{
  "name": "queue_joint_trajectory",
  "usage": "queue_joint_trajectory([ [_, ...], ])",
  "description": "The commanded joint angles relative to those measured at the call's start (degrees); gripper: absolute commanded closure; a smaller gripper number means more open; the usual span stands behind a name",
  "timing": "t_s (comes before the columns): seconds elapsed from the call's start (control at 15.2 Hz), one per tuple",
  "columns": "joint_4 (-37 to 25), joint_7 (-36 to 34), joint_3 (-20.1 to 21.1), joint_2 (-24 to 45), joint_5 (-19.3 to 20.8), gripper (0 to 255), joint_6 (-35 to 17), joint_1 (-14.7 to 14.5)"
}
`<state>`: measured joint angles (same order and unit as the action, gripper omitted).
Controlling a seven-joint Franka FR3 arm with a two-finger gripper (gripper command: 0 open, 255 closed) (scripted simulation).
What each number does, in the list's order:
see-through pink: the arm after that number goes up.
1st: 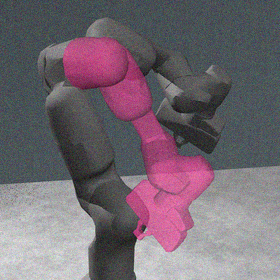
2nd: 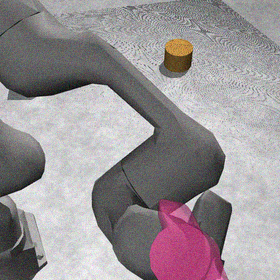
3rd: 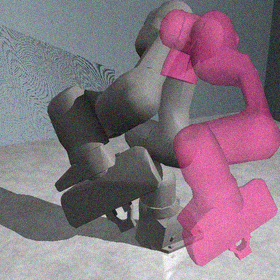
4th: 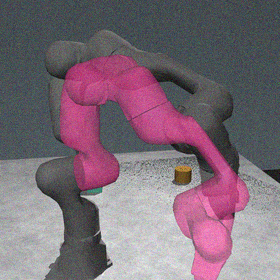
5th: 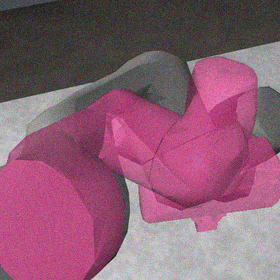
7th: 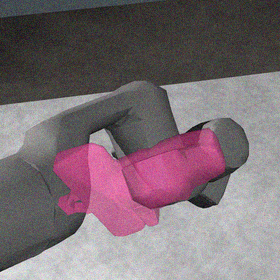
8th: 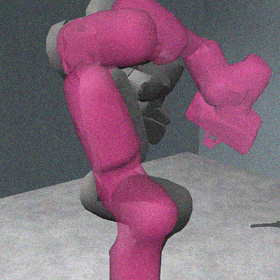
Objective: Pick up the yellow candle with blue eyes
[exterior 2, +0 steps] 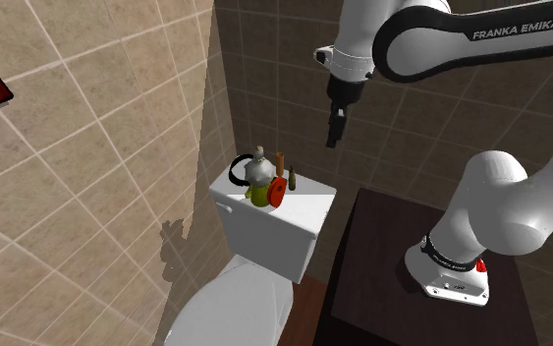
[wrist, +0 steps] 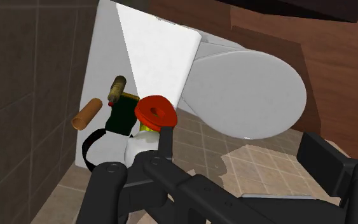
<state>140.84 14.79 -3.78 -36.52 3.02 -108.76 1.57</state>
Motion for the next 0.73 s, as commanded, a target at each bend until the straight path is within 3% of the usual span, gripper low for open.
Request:
queue_joint_trajectory([
  [0.0,0.5,1.3,-1.3,2.8,-0.6,0,-4.7,-0.2],
  [0.33,-0.6,5.9,-4.8,12.2,-3.1,0,-15.7,-1.1],
  [0.66,-4.2,12.2,-8.3,22.7,-8.6,0,-24.9,-2.8],
])
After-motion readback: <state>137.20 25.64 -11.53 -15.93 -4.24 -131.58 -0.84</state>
